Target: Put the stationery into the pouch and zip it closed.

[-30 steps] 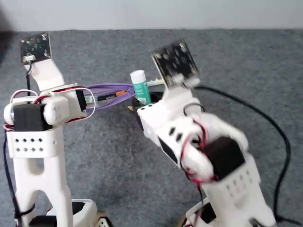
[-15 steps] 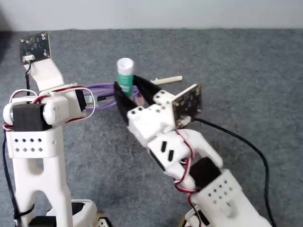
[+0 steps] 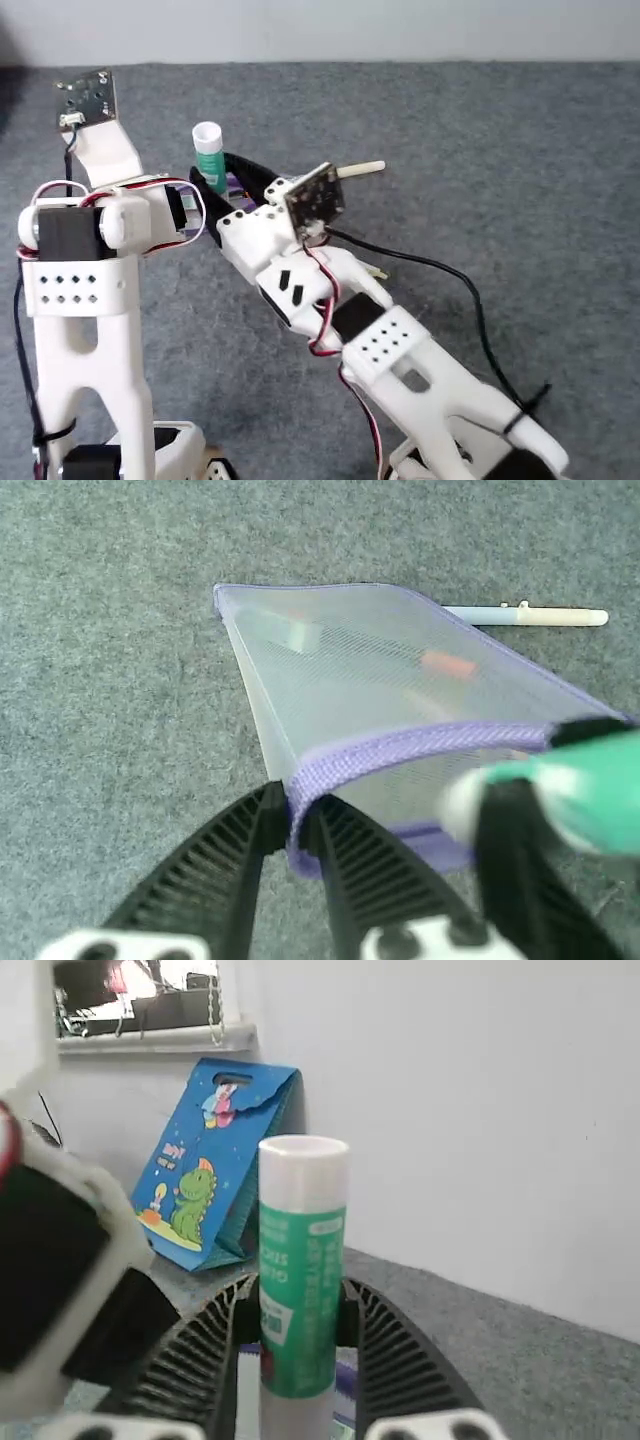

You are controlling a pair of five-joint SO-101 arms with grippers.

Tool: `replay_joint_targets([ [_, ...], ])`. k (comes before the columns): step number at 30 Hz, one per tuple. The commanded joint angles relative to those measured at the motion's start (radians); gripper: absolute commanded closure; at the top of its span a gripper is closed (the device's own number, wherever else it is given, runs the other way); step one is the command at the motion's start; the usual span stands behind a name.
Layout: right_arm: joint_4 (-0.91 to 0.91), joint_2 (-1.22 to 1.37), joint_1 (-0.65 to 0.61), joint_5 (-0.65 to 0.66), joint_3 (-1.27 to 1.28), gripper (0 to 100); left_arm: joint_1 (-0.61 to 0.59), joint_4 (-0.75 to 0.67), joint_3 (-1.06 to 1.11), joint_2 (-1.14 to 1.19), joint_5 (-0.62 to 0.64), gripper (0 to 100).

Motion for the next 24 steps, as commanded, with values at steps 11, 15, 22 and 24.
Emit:
replay_joint_targets([
  [11, 0.124, -0.056, -0.01, -0.002, -0.009, 78.0, 0.006, -0.02, -0.004, 0.005, -0.008, 99],
  [15, 0.211, -0.14, -0.01, -0.002, -0.011, 80.5, 0.006, -0.02, -0.004, 0.005, -0.006, 99],
  [22, 0.268, -0.179, -0.01, -0.002, -0.009, 96.9, 0.006, -0.029, -0.004, 0.005, -0.006, 99],
  [24, 0.277, -0.188, -0.004, 0.002, -0.014, 97.3, 0.006, -0.032, -0.005, 0.005, -0.006, 99],
])
